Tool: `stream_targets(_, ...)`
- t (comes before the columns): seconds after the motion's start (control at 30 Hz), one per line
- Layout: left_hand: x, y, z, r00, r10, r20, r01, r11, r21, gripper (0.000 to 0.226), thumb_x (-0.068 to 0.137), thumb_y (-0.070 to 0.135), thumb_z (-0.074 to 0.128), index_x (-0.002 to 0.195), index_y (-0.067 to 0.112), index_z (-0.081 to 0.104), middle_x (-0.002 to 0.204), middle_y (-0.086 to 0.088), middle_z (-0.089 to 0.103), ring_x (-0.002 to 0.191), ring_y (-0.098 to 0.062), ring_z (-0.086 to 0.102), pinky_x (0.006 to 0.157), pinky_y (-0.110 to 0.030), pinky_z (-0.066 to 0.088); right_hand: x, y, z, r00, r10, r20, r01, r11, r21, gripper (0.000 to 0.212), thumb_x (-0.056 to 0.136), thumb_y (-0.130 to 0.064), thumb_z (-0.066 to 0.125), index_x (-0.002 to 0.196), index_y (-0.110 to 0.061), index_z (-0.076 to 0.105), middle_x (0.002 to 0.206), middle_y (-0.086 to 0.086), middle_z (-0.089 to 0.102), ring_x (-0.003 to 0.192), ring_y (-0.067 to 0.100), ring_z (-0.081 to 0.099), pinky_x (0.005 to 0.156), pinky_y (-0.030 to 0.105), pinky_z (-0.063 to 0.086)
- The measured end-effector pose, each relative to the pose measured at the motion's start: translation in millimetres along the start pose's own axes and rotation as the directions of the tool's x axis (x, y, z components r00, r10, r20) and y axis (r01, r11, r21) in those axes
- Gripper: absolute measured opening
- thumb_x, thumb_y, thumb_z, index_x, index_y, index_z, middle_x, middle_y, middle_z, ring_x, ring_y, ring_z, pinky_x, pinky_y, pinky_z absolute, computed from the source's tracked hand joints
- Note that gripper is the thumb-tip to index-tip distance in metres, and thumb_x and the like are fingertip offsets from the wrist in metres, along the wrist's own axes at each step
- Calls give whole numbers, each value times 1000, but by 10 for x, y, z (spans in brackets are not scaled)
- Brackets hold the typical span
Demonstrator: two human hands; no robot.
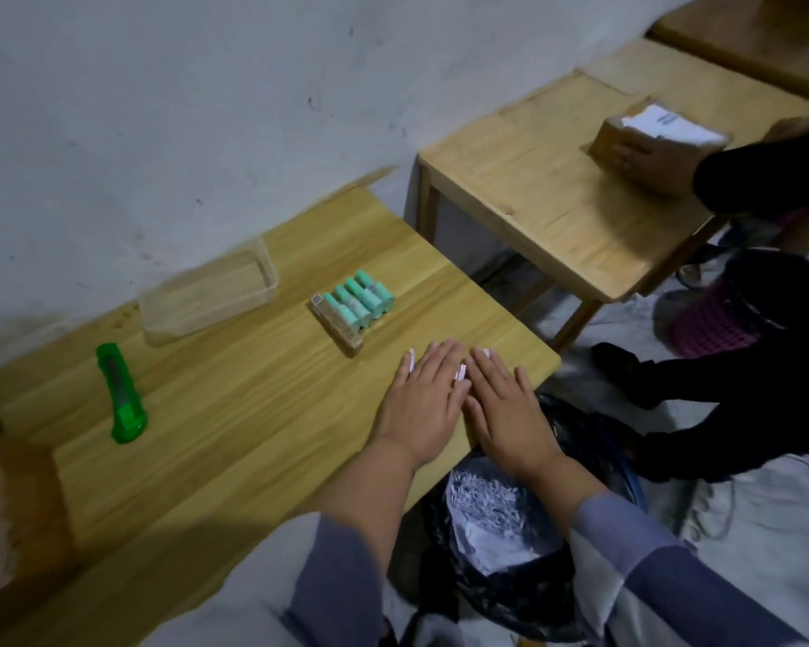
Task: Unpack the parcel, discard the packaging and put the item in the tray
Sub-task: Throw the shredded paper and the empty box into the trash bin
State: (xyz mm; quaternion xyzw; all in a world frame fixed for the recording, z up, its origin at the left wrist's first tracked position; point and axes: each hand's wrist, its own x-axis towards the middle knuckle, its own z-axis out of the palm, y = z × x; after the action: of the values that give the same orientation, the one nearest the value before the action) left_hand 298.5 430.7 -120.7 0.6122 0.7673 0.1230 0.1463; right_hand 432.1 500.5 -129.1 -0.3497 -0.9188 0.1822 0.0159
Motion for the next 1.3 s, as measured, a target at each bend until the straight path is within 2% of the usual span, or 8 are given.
stream_targets(0.13, -174, -188, -149, 991, -27, -135, 20, 998, -58, 56, 97, 45, 7, 151, 33, 16, 156, 15, 25, 146, -8, 16, 117, -32, 9, 39, -125, 2, 1000, 18, -4, -18, 999, 52, 68, 89, -55, 9, 151, -27, 12, 161, -2, 3, 148, 15, -2, 118, 51, -2)
stream_targets(0.43, -596, -578, -44, 966, -233, -108, 243, 966, 88, 66, 91, 43, -6, 152, 23, 6, 160, 9, 0, 147, -8, -4, 120, -41, -1, 244, -475, 116, 997, -83, 3, 83, 996, 24, 69, 85, -65, 31, 146, -35, 24, 160, 3, 9, 148, 25, 2, 116, 52, 0)
stream_targets(0.5, -586, -573, -32, 963, -241, -118, 253, 963, 93, 67, 91, 42, -5, 153, 22, 12, 161, 8, 3, 148, -9, -2, 119, -40, -1, 270, -506, 185, 992, -90, -87, 89, 996, -12, 51, 89, -54, 38, 132, -30, 47, 149, 6, 38, 142, 28, 26, 113, 57, 20)
stream_targets(0.57, -573, -563, -30, 964, -242, -112, 254, 962, 104, 68, 91, 43, -4, 153, 22, 12, 161, 8, 4, 148, -10, -2, 119, -40, -2, 285, -496, 224, 963, -121, -242, 142, 987, 71, 27, 90, -34, 53, 109, -19, 65, 121, 6, 61, 120, 28, 50, 97, 48, 45)
stream_targets(0.63, -560, -558, -32, 966, -242, -91, 253, 959, 125, 69, 90, 47, -4, 153, 22, 9, 161, 7, 1, 148, -10, -5, 119, -40, -3, 270, -454, 233, 920, -160, -357, 213, 970, 114, 13, 84, -14, 65, 94, -10, 72, 100, 5, 69, 98, 27, 59, 80, 37, 53)
stream_targets(0.77, -533, -556, -40, 966, -250, -71, 259, 949, 181, 70, 90, 51, -5, 153, 21, 2, 161, 6, -5, 148, -12, -9, 121, -45, -1, 131, -327, 173, 902, -158, -403, 203, 977, 72, 21, 67, 6, 75, 85, -4, 75, 86, 6, 73, 80, 27, 65, 69, 27, 56)
stream_targets(1.1, -555, -537, -28, 966, -249, -72, 259, 940, 220, 70, 90, 52, -2, 153, 20, 2, 161, 4, -6, 148, -14, -9, 120, -45, -3, -638, 196, 134, 842, 201, -501, -165, 980, 115, 23, 71, 10, 71, 88, -6, 76, 89, 8, 74, 83, 26, 67, 78, 25, 52)
stream_targets(1.3, -561, -553, -39, 967, -240, -79, 252, 946, 203, 62, 98, 48, 15, 153, 20, 4, 161, 4, -4, 148, -13, -7, 120, -46, -3, -776, 456, 272, 880, 465, -99, -438, 874, 213, 25, 88, -12, 62, 110, -17, 71, 129, 7, 62, 123, 31, 54, 106, 46, 41)
